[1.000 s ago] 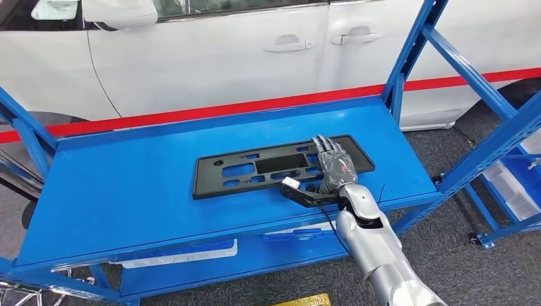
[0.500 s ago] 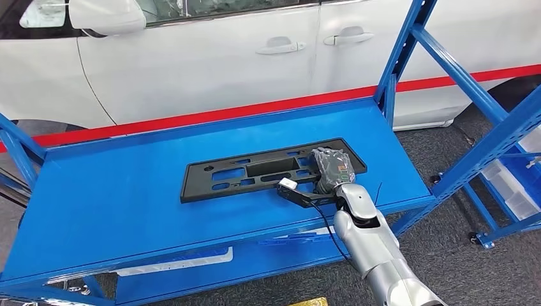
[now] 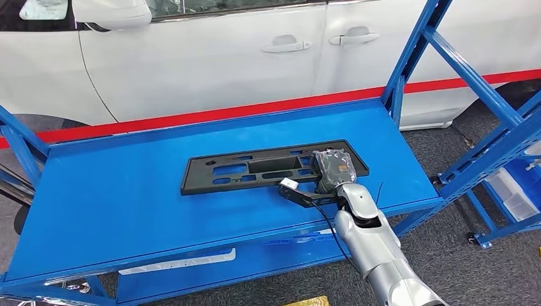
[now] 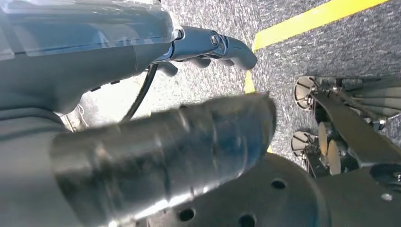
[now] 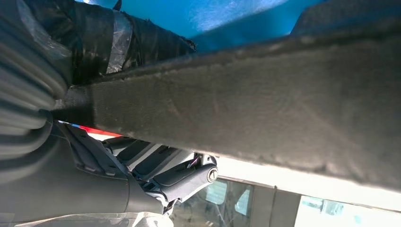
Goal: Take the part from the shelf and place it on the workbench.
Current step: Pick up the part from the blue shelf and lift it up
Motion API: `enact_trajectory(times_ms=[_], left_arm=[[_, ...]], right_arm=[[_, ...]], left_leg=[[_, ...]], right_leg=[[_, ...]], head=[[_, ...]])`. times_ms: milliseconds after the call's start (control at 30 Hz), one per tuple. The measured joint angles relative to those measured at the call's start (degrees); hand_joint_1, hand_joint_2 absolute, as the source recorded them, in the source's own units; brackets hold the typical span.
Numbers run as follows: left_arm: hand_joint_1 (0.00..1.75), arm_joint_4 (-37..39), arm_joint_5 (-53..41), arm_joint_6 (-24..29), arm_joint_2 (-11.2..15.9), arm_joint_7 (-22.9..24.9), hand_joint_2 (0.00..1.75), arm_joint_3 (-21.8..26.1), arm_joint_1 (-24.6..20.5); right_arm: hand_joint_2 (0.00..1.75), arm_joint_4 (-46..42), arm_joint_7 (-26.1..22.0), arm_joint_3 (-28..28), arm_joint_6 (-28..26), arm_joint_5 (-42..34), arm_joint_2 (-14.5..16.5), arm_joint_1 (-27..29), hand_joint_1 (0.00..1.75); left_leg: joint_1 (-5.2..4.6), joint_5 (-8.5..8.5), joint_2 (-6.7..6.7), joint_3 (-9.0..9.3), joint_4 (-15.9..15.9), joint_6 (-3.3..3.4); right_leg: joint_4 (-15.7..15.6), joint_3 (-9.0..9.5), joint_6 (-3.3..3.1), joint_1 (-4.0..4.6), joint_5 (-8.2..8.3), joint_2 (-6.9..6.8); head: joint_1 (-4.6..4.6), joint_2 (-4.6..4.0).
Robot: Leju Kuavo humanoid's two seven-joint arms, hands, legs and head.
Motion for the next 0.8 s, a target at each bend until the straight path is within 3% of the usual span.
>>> enact_trajectory(times_ms=[533,800], left_arm=[[0.00,0.00,1.28,0.08,-0.01,-0.12,1.75,2.78,-0.02],[0.00,0.00,-1.40,1.26,0.02,0.36,1.75,2.90,0.02]], right_arm=[[1.75,-5.19,-2.68,0.00,-1.02,-2.15,-1.16,3.20,1.75],[1.75,-17.31,-5.10,0.00,-1.75,-2.30,-3.86,5.76,1.75]], left_leg=[[0.07,0.01,-0.01,-0.02,0.01,0.03],[0.01,-0.01,-0.02,-0.12,0.08,0.06]], right_leg=[[0.07,-0.12,0.10,0.08,-0.03,-0.03],[0.06,-0.20,0.12,0.11,-0.02,-0.04]], head=[[0.00,0.00],[0.00,0.00]])
